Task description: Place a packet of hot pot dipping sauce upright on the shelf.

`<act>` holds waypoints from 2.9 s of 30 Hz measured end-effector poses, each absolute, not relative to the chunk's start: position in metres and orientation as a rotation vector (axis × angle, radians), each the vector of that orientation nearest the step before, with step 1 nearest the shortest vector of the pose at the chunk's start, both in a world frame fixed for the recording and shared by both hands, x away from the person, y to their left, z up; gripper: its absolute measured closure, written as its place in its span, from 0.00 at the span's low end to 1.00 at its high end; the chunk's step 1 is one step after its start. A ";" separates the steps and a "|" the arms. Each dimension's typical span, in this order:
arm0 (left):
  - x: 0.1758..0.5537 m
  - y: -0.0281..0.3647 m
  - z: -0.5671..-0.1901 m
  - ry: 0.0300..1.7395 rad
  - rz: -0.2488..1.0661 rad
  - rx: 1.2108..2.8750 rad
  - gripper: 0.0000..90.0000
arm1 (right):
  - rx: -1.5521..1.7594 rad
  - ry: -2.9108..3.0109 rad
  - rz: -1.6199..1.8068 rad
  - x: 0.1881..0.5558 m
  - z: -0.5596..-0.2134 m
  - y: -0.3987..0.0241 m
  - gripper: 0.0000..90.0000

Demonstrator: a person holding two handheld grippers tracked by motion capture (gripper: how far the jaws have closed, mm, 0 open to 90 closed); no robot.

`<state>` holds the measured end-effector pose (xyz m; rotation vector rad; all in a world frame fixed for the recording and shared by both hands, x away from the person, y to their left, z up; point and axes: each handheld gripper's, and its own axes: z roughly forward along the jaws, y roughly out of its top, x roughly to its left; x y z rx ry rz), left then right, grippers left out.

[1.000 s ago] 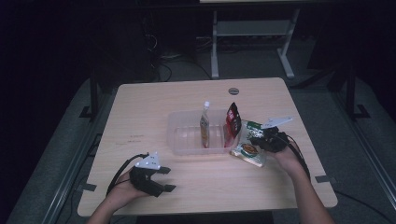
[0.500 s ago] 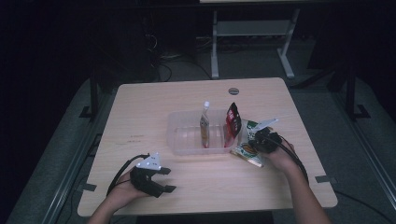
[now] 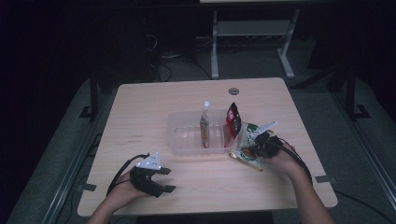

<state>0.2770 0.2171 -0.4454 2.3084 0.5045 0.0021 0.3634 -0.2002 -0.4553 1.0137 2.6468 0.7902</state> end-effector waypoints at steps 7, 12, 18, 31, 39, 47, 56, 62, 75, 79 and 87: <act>0.278 0.218 -0.445 0.510 0.011 2.303 0.34 | 0.945 2.721 0.797 0.350 -0.454 -0.193 1.00; 0.277 0.218 -0.445 0.491 0.013 2.302 0.34 | 0.884 2.755 0.786 0.340 -0.453 -0.184 1.00; 0.277 0.217 -0.445 0.497 0.009 2.297 0.34 | 0.770 2.791 0.792 0.324 -0.453 -0.169 1.00; 0.275 0.213 -0.443 0.466 0.019 2.303 0.34 | 0.545 2.877 0.922 0.292 -0.457 -0.124 1.00; 0.275 0.207 -0.442 0.464 0.032 2.291 0.34 | 0.532 2.855 1.035 0.289 -0.445 -0.128 1.00; 0.277 0.197 -0.440 0.466 0.044 2.290 0.34 | 0.759 2.691 1.117 0.286 -0.427 -0.182 1.00; 0.276 0.198 -0.440 0.460 0.041 2.283 0.34 | 1.019 2.576 1.057 0.299 -0.439 -0.246 1.00; 0.278 0.198 -0.441 0.454 0.040 2.290 0.34 | 1.166 2.543 1.055 0.319 -0.454 -0.263 1.00; 0.276 0.199 -0.443 0.468 0.037 2.282 0.34 | 1.131 2.631 1.061 0.324 -0.465 -0.243 1.00; 0.276 0.199 -0.443 0.468 0.036 2.284 0.34 | 1.107 2.647 1.056 0.326 -0.465 -0.236 1.00; 0.276 0.199 -0.443 0.461 0.043 2.289 0.34 | 1.061 2.686 1.052 0.325 -0.464 -0.221 1.00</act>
